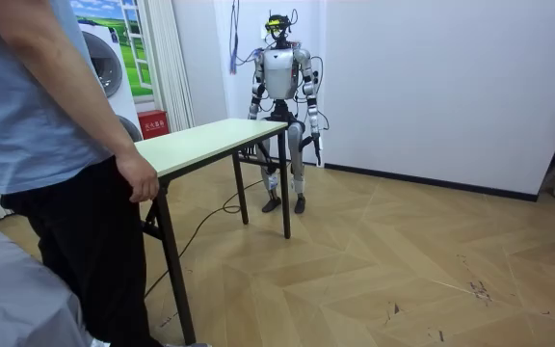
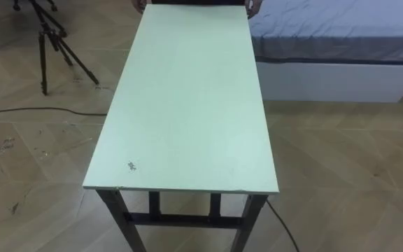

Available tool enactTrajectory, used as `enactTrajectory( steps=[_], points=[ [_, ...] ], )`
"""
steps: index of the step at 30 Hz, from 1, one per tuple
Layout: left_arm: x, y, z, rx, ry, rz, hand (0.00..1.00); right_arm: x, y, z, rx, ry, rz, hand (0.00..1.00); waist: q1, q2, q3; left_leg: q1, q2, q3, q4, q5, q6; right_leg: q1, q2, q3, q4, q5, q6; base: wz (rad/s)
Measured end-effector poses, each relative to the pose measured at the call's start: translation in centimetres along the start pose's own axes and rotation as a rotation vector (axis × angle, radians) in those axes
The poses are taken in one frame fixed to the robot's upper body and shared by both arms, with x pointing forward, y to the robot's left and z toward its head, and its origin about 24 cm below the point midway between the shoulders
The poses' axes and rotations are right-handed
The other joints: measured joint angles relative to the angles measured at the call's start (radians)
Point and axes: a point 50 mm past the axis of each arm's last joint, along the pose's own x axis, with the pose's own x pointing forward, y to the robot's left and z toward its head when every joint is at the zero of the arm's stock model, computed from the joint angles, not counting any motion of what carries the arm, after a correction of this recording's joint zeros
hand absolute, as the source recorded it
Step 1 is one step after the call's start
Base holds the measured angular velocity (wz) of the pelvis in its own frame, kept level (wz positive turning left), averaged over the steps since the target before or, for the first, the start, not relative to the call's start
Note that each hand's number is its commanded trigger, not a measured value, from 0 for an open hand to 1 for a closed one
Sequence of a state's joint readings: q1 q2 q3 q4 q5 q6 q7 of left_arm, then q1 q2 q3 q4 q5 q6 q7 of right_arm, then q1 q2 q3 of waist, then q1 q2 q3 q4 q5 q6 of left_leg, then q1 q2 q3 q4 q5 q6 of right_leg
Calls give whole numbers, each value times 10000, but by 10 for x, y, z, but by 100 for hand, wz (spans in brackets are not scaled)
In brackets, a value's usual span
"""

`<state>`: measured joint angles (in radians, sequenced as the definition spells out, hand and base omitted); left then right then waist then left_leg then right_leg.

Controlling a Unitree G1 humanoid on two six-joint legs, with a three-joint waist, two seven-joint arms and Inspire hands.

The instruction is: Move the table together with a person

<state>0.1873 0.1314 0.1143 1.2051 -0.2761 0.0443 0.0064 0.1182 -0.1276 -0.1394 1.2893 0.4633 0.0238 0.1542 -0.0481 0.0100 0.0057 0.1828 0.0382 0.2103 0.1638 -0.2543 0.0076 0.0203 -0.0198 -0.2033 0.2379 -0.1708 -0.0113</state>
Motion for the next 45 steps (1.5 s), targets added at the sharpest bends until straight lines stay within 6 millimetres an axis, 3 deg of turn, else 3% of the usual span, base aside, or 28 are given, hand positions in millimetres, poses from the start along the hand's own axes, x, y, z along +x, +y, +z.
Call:
enactTrajectory(
  steps=[2,5,10,16,20,27,29,31,33,36,37,45],
  points=[
    [0,0,0,59,-8,35,0,0,0,0,3,10,-6,0,-5,-25,16,-1,0,1,0,0,0,-7,4,8,-2,0,0,0],
    [0,0,3,473,-111,186,0,0,0,-1,-1,16,-23,0,-9,38,-24,-12,2,-4,-1,0,0,-15,8,12,-15,0,0,0],
    [0,1,1,496,9,352,0,0,0,-1,8,83,-80,0,-14,-31,9,-32,-1,-10,-1,0,0,-17,1,-27,-15,1,-2,0],
    [0,2,-4,309,205,396,0,0,0,-2,54,212,-78,0,-6,-15,-25,-57,3,-37,-1,0,0,36,4,-33,-31,1,-1,0],
    [0,1,-2,244,173,197,0,0,1,-1,55,188,-25,0,-9,-73,-16,-54,7,-33,0,0,0,-3,3,-38,-57,0,-1,0],
    [-1,1,-1,-243,175,-623,0,0,2,-2,462,268,601,0,-22,26,-82,-154,8,-92,37,0,0,-16,-17,-173,-146,18,1,1],
    [-1,0,-1,-379,160,-897,0,0,3,2,430,233,864,0,-34,24,-59,-194,4,-87,63,0,0,-39,-38,-201,-147,16,2,0],
    [-1,-1,2,-556,97,-1097,0,1,8,8,393,206,1258,0,-46,42,-104,-364,1,-87,140,0,0,-187,-92,-216,-66,7,11,0],
    [-1,-7,9,-894,-176,-1605,0,1,15,16,340,-42,1842,0,-13,75,-88,-505,6,-77,228,1,1,-352,-144,-218,109,4,13,-2],
    [-3,-15,19,-1262,-661,-2497,0,0,26,28,132,-598,2723,0,18,50,-2,-536,3,26,255,1,0,-438,-169,-197,226,4,13,-3],
    [-3,-17,21,-1311,-788,-2681,0,0,28,31,80,-725,2913,0,17,64,-11,-548,4,52,269,0,0,-482,-169,-196,227,3,14,-4],
    [-19,-60,63,-2311,-2505,-5571,0,-17,65,59,-125,-2544,5225,0,32,49,-44,-923,-63,126,329,1,1,-924,-135,-145,400,23,-21,-3]
  ],
)
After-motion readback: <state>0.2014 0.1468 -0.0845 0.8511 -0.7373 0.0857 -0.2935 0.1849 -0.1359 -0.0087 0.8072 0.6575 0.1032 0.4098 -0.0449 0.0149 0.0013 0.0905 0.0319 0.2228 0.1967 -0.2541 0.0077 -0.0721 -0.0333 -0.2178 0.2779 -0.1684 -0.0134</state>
